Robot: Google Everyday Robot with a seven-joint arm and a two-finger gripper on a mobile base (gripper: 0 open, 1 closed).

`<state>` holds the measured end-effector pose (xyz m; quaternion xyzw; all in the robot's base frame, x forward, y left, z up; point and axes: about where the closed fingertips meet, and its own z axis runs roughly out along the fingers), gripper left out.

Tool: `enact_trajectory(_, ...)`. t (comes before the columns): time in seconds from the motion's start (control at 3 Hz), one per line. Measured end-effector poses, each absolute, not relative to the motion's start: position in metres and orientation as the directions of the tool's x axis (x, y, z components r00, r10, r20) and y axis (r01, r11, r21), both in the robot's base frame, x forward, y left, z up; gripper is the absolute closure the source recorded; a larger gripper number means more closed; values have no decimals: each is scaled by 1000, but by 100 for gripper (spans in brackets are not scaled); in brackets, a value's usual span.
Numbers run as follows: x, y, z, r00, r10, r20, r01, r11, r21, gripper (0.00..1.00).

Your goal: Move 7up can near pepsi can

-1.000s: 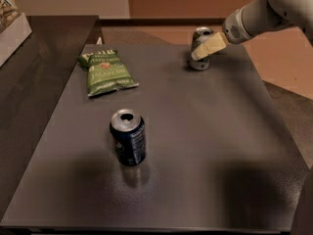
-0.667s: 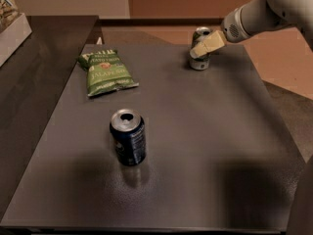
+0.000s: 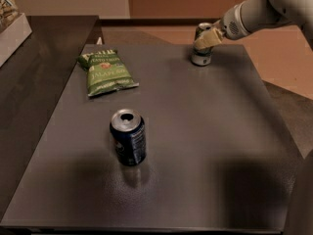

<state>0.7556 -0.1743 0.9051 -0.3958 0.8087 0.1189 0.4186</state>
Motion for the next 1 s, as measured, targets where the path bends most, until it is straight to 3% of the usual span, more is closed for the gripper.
enact_trajectory(0.67,723,-152,924,-265,-570,-778,-817,560,-133,87)
enact_trajectory(1.0,691,-136,940,-213,-570,-794,-865,487,-117,100)
